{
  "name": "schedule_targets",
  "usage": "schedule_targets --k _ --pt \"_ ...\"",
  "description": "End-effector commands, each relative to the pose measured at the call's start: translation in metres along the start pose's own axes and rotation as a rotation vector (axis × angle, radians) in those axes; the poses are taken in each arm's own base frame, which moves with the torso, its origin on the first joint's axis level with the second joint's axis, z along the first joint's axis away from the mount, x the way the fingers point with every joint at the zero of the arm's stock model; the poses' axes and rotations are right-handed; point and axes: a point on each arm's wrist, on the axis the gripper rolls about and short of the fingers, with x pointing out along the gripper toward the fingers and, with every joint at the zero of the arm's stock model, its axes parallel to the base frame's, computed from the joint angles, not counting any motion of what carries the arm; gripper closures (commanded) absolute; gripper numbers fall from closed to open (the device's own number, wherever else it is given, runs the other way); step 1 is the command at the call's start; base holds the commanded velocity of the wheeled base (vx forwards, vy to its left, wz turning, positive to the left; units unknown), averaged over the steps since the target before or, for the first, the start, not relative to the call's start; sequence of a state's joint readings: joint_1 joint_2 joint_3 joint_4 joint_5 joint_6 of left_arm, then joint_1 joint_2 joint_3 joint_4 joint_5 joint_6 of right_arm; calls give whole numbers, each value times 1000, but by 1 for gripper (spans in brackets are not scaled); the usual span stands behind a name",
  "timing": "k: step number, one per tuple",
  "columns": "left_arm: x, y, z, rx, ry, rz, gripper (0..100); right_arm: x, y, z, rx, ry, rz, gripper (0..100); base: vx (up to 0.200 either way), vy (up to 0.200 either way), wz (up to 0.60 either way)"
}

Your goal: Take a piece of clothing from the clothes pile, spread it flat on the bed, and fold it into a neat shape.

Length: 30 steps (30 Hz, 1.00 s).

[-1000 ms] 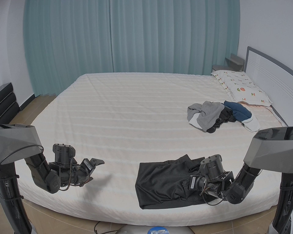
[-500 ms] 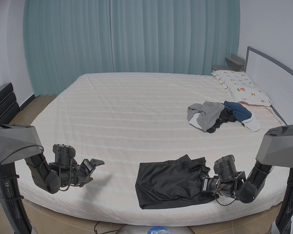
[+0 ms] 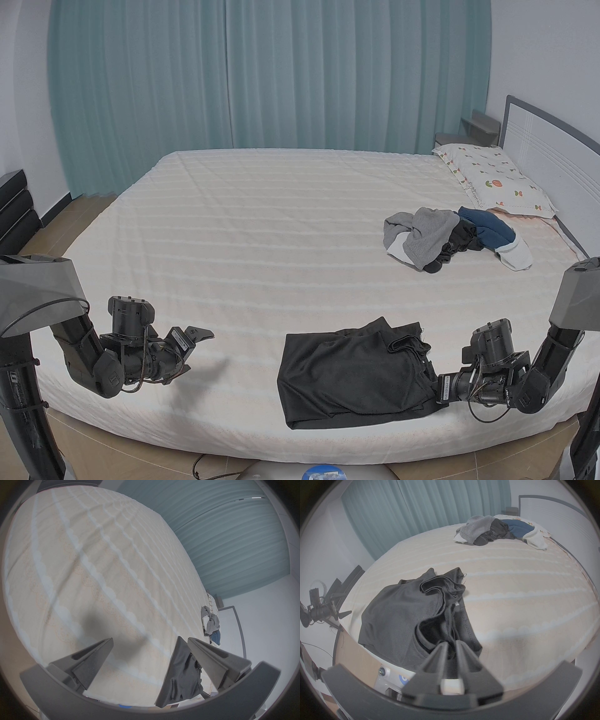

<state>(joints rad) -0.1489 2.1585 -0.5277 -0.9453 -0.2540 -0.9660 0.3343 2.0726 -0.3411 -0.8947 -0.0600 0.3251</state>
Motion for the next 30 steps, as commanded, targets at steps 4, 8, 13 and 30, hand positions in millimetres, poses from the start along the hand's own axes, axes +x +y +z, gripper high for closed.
schedule_targets --k 4,8,13,30 --pt "0 1 0 -1 -4 5 0 -11 -21 9 3 -40 -46 0 0 0 0" --pt "0 1 0 -1 -5 8 0 -26 -19 22 12 -118 -31 0 0 0 0" --pt "0 1 -1 -2 -6 10 0 -29 -5 30 35 -158 38 0 0 0 0" --pt "0 2 -1 -1 -5 11 0 20 1 4 28 -14 -79 0 0 0 0"
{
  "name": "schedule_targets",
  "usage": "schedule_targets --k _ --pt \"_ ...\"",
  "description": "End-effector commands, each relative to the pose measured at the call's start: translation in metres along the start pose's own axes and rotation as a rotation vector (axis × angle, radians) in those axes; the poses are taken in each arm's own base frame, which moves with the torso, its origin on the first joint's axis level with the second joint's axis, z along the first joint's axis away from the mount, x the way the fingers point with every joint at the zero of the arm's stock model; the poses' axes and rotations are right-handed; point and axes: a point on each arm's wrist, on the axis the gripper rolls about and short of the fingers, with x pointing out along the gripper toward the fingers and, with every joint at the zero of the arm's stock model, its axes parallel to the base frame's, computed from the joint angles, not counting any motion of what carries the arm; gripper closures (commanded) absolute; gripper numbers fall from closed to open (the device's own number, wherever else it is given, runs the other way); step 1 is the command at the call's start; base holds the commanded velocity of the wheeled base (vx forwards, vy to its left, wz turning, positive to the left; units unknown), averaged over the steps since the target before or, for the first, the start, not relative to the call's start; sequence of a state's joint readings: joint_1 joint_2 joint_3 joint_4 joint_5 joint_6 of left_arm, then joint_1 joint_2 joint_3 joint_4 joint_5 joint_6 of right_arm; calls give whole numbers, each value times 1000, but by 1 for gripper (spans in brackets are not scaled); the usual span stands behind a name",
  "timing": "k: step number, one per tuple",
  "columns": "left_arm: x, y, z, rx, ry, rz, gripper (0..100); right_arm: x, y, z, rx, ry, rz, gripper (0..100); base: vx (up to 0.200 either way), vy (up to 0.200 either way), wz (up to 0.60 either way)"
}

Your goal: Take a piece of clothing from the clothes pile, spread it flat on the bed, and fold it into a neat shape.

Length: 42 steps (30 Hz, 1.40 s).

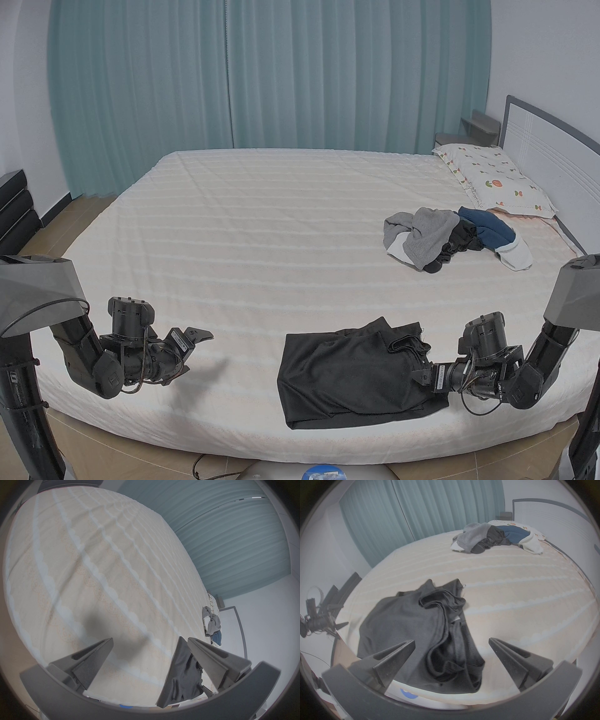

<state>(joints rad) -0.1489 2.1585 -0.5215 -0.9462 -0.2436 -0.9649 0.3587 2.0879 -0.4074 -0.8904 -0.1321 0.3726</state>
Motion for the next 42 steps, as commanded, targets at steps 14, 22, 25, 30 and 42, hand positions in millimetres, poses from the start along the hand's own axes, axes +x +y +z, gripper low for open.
schedule_targets --k 14,22,25,30,42 --pt "1 0 0 1 1 -1 0 -12 -52 -4 -164 45 -146 0 0 0 0" --pt "1 -1 1 -1 -2 -3 0 -8 -31 24 -106 -93 -66 0 0 0 0" --pt "1 0 1 -1 -1 -2 0 8 -6 41 -36 -144 24 0 0 0 0" --pt "1 -1 0 0 0 -2 0 32 27 48 25 -152 132 0 0 0 0" --pt "1 0 0 1 1 1 0 68 72 41 315 -87 289 0 0 0 0"
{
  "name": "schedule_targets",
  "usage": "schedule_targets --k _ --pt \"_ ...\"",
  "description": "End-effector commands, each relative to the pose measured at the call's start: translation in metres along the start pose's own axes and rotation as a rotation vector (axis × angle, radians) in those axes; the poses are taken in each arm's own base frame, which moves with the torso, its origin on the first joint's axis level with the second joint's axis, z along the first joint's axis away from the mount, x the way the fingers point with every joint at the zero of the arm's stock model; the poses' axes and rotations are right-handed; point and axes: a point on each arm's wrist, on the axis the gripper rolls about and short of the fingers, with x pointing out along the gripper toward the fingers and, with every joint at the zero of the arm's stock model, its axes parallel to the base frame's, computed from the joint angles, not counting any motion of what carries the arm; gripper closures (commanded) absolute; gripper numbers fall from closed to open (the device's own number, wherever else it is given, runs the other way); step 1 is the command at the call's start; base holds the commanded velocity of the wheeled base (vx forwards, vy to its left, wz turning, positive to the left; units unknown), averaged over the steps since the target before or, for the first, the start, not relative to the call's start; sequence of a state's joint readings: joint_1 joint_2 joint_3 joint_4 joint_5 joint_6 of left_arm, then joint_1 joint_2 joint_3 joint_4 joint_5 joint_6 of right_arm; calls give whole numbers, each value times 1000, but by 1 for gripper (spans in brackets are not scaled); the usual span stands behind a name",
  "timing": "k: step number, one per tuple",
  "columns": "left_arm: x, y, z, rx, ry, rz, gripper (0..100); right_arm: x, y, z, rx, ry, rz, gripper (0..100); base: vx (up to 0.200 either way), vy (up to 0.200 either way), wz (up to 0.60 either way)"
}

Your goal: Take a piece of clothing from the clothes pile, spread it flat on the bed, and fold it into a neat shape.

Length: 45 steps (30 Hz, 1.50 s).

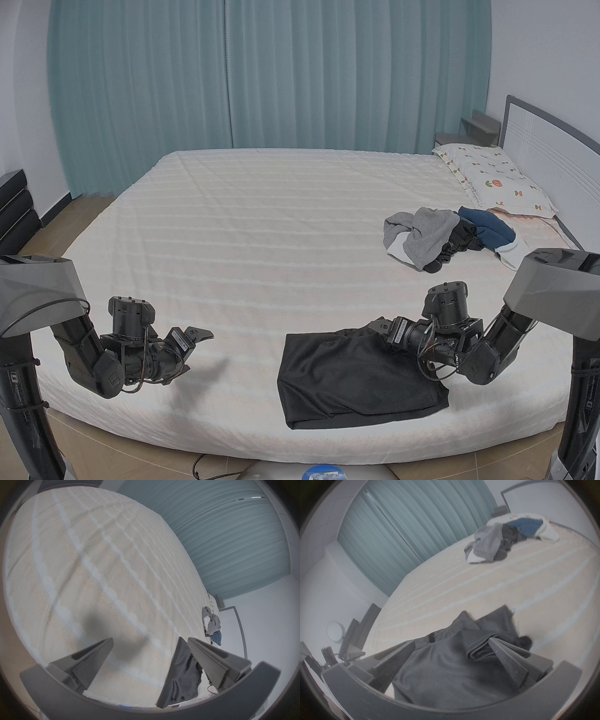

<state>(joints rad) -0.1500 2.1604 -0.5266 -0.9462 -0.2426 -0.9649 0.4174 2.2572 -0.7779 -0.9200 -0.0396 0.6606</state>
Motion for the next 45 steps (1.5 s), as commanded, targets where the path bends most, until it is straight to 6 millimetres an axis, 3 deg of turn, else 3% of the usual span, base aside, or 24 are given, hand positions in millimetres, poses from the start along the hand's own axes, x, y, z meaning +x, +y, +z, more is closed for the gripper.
schedule_targets --k 1,16,24,27,34,45 --pt "0 1 -1 -1 2 3 0 11 14 -16 66 46 52 0 0 0 0" --pt "1 1 -1 5 -5 -4 0 -7 28 -17 72 -52 150 0 0 0 0" --pt "2 2 -1 5 -4 1 0 20 5 -47 65 36 85 0 0 0 0" --pt "2 2 -1 5 -4 1 0 26 2 -49 68 37 77 0 0 0 0" --pt "2 2 -1 5 -4 1 0 33 -7 -36 91 -5 57 0 0 0 0" --pt "2 2 -1 5 -4 1 0 33 -37 20 151 -159 13 0 0 0 0"
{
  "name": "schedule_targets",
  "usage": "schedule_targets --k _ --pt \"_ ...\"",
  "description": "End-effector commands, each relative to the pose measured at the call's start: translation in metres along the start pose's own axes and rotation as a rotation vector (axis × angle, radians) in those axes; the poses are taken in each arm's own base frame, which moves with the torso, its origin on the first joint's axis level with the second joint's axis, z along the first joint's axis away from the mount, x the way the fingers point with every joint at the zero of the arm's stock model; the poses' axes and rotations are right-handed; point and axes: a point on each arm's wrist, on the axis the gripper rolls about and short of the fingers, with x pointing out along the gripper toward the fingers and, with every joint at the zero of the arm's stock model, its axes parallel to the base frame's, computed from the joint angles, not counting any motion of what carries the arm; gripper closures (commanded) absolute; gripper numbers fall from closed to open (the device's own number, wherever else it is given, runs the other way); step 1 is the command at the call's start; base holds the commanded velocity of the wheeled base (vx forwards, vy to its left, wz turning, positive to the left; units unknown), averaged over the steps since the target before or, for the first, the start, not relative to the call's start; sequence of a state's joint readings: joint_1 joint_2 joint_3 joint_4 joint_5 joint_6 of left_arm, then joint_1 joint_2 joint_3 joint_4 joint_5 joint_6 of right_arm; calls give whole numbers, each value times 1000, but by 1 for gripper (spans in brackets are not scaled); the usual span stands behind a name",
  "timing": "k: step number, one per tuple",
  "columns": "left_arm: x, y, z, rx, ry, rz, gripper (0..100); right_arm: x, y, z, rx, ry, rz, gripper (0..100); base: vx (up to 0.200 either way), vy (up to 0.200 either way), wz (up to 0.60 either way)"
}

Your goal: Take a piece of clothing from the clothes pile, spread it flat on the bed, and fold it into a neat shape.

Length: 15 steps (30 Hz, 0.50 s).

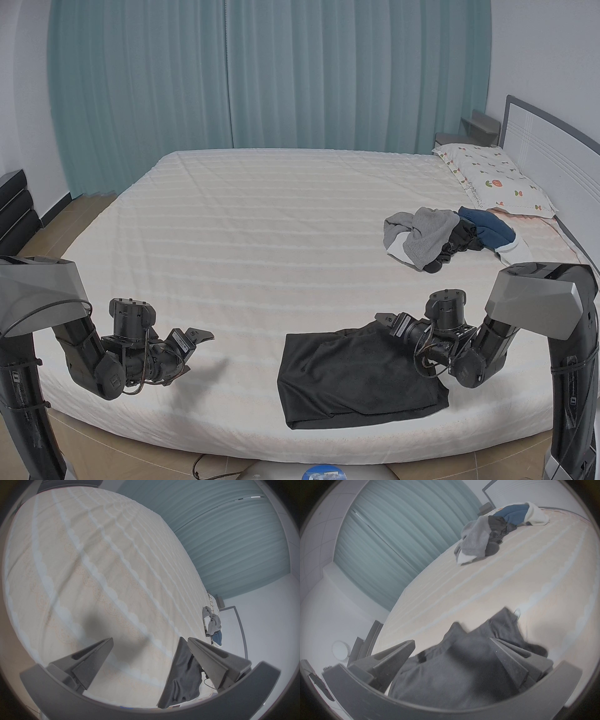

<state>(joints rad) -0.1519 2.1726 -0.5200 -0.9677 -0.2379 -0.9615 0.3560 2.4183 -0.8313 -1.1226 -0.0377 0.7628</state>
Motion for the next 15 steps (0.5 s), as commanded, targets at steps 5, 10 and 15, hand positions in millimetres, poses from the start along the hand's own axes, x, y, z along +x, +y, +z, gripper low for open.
schedule_targets --k 5,10,15 --pt "0 0 0 -1 0 1 0 -4 -22 40 -11 -83 -21 0 0 0 0" --pt "0 0 0 -1 0 1 0 -15 -34 49 -18 -11 40 0 0 0 0" --pt "0 0 0 -1 0 1 0 -15 -40 43 -62 34 57 0 0 0 0"
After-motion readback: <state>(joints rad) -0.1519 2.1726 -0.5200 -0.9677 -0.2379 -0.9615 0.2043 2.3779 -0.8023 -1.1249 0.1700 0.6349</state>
